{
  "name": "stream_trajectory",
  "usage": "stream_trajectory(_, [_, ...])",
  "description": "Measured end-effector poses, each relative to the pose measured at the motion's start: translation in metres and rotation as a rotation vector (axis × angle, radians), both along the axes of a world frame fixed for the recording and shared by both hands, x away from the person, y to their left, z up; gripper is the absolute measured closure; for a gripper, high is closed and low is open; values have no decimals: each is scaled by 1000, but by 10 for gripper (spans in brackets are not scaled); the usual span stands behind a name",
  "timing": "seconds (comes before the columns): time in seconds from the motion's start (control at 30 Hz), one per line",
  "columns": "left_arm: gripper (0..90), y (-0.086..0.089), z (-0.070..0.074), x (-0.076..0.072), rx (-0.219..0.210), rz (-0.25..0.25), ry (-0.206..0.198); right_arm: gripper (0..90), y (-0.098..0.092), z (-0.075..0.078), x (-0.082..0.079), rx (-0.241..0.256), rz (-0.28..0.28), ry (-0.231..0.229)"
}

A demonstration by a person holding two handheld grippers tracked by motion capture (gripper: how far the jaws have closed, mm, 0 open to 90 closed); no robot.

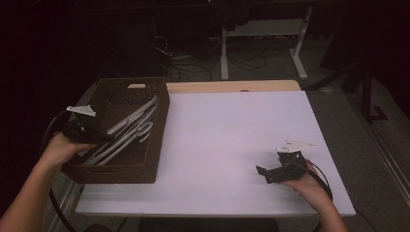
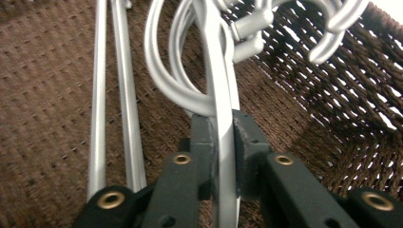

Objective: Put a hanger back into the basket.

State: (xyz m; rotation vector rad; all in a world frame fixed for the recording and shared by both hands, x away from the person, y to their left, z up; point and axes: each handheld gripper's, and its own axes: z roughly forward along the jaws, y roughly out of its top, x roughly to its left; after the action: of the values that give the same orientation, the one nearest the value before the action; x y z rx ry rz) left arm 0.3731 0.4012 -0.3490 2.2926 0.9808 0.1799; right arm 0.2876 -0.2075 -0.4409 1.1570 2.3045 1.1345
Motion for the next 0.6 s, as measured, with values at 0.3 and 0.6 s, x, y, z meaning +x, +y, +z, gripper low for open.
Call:
stream_trajectory(0.3, [409,-1,17,-3,-112,5,-74,0,2,3,1,13,5,-11])
stream_trajectory(0.6, [242,-30,32,-16,-240,-37,-149,0,3,6,3,6,22,-17])
